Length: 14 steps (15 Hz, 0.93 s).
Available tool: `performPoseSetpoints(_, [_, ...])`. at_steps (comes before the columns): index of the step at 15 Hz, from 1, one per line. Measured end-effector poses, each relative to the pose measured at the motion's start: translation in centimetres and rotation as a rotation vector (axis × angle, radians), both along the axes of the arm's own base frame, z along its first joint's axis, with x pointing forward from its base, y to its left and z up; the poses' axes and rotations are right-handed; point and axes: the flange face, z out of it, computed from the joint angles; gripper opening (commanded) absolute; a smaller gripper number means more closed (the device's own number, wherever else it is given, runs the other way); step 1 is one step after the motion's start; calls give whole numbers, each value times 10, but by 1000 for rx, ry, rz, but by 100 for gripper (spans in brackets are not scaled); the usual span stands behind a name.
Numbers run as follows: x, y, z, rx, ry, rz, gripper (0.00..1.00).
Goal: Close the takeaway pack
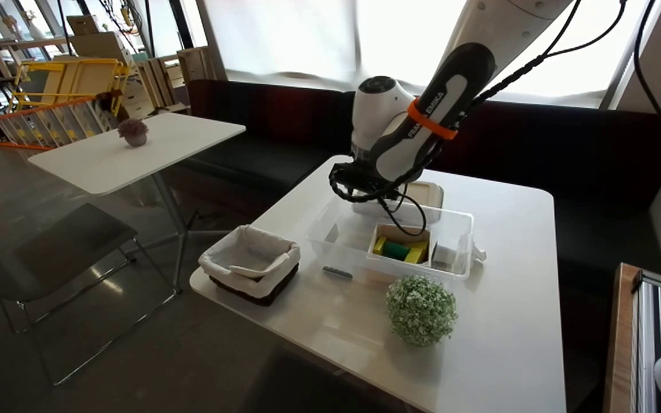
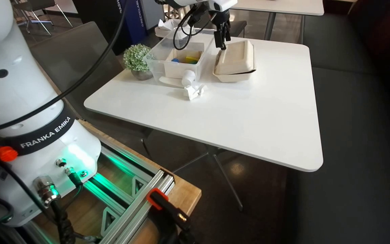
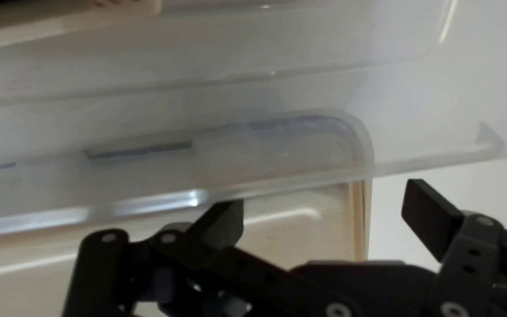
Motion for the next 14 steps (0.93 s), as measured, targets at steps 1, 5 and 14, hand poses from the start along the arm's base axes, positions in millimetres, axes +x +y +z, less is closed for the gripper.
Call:
performPoseSetpoints(1, [2,-1,3,4,-6,-7,100])
performPoseSetpoints(5, [12,-7,17,3,-39,-32,100])
performPoseSetpoints(14, [22,-16,60,-18,-105,-68,100])
